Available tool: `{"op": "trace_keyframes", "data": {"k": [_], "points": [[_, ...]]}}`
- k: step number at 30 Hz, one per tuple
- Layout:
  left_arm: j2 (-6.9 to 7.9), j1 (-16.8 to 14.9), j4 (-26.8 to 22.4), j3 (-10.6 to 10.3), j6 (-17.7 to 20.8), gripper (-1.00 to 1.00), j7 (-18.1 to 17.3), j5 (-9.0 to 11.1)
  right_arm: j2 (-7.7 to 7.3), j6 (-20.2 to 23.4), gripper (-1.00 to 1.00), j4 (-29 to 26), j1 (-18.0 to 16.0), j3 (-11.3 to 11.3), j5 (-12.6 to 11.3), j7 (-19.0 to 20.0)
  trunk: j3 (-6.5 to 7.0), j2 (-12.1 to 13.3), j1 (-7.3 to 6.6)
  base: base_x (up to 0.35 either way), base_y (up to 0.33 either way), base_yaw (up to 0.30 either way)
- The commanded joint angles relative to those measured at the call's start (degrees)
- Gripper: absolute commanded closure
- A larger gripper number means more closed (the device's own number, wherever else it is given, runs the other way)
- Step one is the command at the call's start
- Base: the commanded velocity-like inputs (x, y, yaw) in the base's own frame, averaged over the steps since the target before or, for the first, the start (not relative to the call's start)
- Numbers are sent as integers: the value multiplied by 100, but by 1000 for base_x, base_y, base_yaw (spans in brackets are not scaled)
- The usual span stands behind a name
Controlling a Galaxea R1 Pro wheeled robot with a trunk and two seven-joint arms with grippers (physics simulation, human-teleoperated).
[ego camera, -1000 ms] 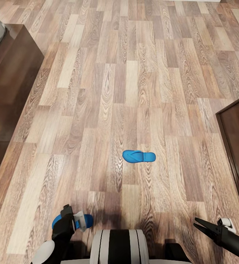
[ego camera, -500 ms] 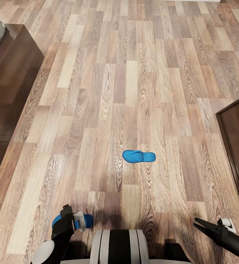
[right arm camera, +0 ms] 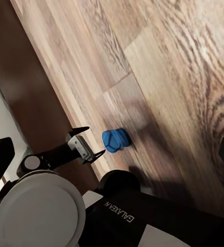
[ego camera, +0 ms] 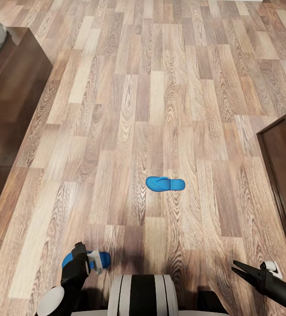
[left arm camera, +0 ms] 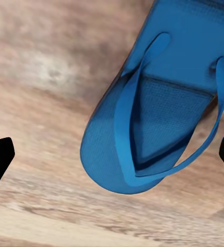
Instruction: In the bedroom, move the book from the bed onto either nightstand, and place the two sandals side by side next to the bed.
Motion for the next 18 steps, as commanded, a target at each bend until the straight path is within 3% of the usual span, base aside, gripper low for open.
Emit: {"op": "trace_keyframes", "data": {"k": [1, 18], "points": [[0, 0, -7, -7, 19, -100, -41, -40, -1, 38, -100, 1, -3, 0, -20, 3, -3, -1, -1, -11, -4, 0], [0, -2, -8, -7, 19, -100, -27, -40, -1, 38, -100, 1, -2, 0, -20, -1, -3, -1, -1, -2, 0, 0]]}}
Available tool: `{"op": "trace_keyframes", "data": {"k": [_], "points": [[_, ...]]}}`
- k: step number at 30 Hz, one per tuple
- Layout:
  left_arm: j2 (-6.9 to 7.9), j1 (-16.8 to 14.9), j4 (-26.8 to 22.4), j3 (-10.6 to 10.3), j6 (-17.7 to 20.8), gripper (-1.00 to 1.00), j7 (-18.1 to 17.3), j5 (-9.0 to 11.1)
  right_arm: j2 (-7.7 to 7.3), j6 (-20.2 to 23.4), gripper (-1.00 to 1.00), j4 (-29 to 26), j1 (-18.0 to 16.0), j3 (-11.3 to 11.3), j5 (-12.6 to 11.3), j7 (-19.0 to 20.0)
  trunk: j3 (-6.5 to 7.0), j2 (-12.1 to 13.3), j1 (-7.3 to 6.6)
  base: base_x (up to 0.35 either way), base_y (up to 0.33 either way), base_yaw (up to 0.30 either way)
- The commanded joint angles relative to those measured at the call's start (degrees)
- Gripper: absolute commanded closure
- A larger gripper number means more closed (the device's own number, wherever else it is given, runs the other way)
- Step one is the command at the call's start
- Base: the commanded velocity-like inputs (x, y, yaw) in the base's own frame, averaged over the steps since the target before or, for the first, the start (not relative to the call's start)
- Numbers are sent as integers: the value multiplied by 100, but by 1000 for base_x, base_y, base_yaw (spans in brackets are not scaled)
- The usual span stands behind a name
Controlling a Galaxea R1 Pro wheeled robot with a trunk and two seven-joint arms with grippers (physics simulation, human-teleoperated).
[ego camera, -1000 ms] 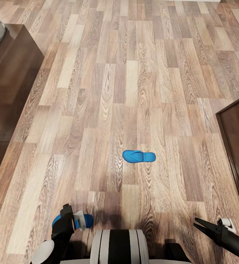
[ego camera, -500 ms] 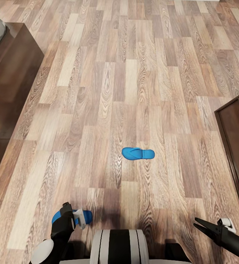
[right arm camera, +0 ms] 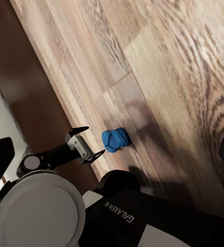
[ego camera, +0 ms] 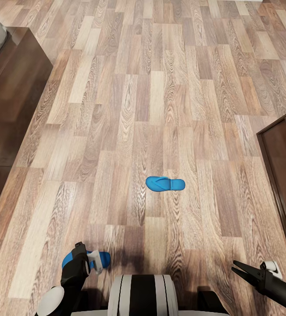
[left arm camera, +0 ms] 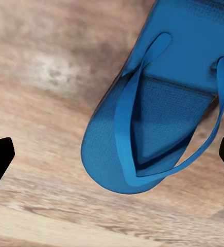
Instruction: In the bedroom, move the book from the bed onto either nightstand, and place the two sandals side by side next to the bed.
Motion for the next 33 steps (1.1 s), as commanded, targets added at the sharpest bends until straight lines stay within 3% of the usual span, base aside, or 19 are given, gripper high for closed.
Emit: {"op": "trace_keyframes", "data": {"k": [1, 24, 30, 33], "points": [[0, 0, -7, -7, 18, -100, -40, -40, -1, 38, -100, 1, -3, 0, -20, 3, -3, -1, -1, -120, 0, 0], [-17, 1, -7, -7, 27, -100, -11, -40, -1, 38, -100, 1, 0, 0, -20, 5, -3, -1, -1, -43, 0, 0], [-17, -3, -7, -7, 29, -100, 0, -42, -1, 38, -100, 1, -2, 0, -20, 4, -136, -9, 14, 0, 0, 0], [-17, -1, -12, -7, 29, -100, 4, -42, -1, 38, -100, 1, -1, 0, -20, 5, -136, -9, 14, 0, 0, 0]]}}
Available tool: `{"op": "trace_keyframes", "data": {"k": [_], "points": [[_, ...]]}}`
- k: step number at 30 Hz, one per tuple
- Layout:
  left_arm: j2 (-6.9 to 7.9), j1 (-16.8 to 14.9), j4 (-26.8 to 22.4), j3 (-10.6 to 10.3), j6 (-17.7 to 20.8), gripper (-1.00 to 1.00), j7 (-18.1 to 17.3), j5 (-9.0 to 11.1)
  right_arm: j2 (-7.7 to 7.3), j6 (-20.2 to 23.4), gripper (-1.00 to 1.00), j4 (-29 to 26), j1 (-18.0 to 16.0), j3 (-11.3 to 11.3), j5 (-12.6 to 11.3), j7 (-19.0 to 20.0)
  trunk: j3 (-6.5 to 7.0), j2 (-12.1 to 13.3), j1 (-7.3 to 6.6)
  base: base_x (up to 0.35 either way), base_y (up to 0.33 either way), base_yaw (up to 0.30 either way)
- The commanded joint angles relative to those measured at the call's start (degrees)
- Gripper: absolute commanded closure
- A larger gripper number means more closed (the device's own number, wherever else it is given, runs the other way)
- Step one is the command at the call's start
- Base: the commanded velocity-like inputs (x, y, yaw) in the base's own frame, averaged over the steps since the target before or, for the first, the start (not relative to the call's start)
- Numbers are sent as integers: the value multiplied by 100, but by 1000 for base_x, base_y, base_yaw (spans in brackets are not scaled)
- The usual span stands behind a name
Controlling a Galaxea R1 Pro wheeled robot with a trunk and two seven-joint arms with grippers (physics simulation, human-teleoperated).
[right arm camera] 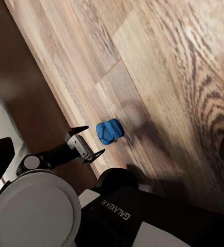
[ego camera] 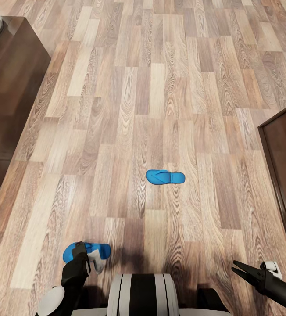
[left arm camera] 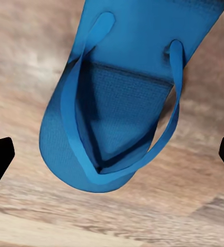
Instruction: In the bedroom, move the book from the bed onto either nightstand, and place the two sandals side by side next to the bed.
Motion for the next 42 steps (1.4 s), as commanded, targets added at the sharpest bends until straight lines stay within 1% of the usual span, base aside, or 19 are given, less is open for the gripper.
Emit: {"op": "trace_keyframes", "data": {"k": [1, 5, 10, 13, 16, 32, 39, 42], "points": [[0, -3, -13, -7, 18, -100, -41, -42, -1, 38, -100, 1, -1, 0, -20, 2, -3, -1, -1, 0, 0, 0], [6, -3, -131, -7, 17, -100, 45, -45, -1, 38, -100, 1, -4, 0, -20, 3, -3, -1, -1, 0, 0, 0], [3, -3, -156, -7, 16, -100, 556, -47, 0, 38, -100, 1, -2, 1, -20, 2, -3, -1, -1, 0, 0, 0], [1, -5, -153, -7, 16, -100, 683, -51, 2, 38, -100, 1, -2, 1, -20, 2, -3, -1, -1, 0, 0, 0], [0, -4, -134, -7, 16, -100, 708, -54, 3, 38, -100, 1, -2, 0, -20, 2, -3, -1, -1, 0, 0, 0], [0, -3, -116, -7, 16, -100, 717, -56, -1, 38, -100, 1, -1, 1, -20, 2, -357, -23, 40, 0, 0, 0], [0, -6, -112, -8, 16, -100, 717, -56, -1, 38, -100, 1, -3, 0, -20, 2, -357, -23, 40, 0, 0, 0], [0, -3, -114, -8, 16, -100, 717, -56, -1, 38, -100, 1, -1, 0, -20, 3, -424, -27, 48, 0, 0, 0]]}}
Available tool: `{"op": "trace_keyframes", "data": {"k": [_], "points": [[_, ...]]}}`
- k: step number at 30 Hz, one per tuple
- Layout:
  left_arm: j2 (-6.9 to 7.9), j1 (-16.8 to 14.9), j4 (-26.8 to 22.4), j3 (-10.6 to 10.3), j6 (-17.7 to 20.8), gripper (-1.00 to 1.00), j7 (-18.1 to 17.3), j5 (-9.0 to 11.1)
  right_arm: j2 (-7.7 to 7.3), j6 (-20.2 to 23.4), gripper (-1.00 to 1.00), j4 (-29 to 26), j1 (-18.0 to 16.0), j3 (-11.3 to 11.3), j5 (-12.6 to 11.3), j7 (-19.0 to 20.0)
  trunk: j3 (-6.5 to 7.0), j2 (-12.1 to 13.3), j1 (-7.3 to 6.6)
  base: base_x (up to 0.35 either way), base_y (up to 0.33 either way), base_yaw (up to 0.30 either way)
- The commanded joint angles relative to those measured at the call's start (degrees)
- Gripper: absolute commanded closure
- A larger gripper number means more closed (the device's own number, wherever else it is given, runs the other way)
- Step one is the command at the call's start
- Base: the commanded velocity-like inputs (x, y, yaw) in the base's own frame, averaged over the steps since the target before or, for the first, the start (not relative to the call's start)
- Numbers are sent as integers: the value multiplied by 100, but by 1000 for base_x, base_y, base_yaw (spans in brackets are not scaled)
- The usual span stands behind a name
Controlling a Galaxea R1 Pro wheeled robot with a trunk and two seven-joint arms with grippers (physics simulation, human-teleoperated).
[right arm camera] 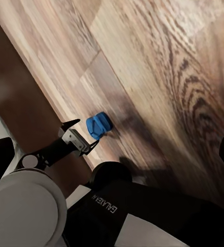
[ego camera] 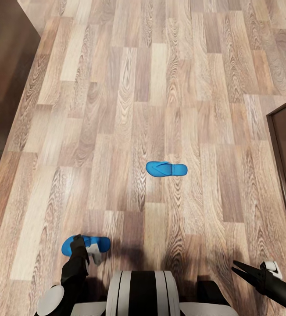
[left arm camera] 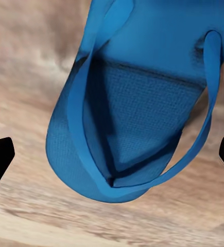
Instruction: In the bedroom, move the book from the bed onto either nightstand, and place the two sandals side by side next to the bed.
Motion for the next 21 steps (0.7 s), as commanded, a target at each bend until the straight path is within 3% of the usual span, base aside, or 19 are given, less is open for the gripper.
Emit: {"op": "trace_keyframes", "data": {"k": [1, 5, 21], "points": [[0, -3, -8, -7, 14, -100, -47, -52, -1, 38, -100, 1, -3, 0, -21, 4, -26, -3, 2, 0, 0, 0], [0, -4, -9, -8, 14, -100, -47, -52, 0, 38, -100, 1, -2, 0, -21, 3, -111, -8, 12, 0, 0, 0], [0, -3, -9, -7, 14, -100, -47, -61, -1, 38, -100, 1, -2, 0, -21, 4, -111, -17, 30, 0, 0, 0]]}}
